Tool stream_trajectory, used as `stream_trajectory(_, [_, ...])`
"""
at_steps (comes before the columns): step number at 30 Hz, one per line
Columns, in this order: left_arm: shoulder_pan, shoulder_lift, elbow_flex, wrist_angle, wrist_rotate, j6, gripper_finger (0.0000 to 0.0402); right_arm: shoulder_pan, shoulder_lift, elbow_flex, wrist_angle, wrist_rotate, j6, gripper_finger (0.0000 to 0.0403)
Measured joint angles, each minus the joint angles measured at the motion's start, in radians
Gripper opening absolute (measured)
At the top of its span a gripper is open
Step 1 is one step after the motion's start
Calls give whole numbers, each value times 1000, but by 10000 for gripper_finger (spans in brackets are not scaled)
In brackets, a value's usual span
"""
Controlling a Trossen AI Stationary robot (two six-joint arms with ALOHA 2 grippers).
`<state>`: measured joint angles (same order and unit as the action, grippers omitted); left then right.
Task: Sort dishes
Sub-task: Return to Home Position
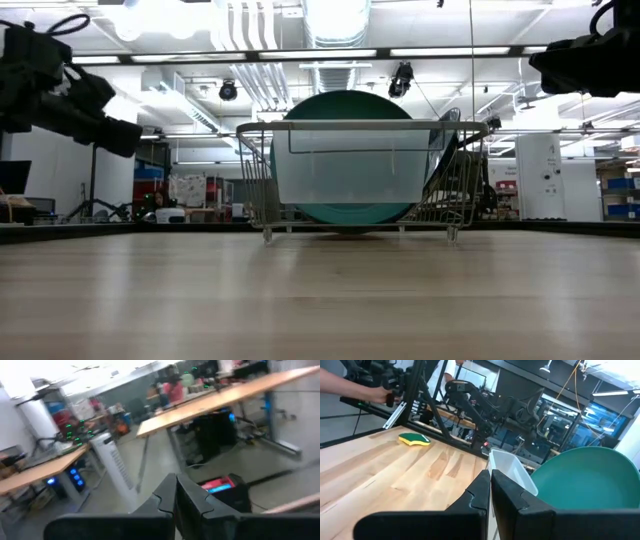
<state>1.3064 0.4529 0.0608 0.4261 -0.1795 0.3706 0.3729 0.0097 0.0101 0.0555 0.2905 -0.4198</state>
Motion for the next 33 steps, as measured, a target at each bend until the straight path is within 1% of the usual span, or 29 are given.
stream_trajectory(1, [-1,1,0,4,-18,-11,0,0,0,0,0,0,0,8])
stream_trajectory(6, [-1,-1,0,8,-20,-39,0,0,0,0,0,0,0,8])
stream_trajectory(33, [-1,-1,1,7,-21,-40,0,0,0,0,0,-1,0,9])
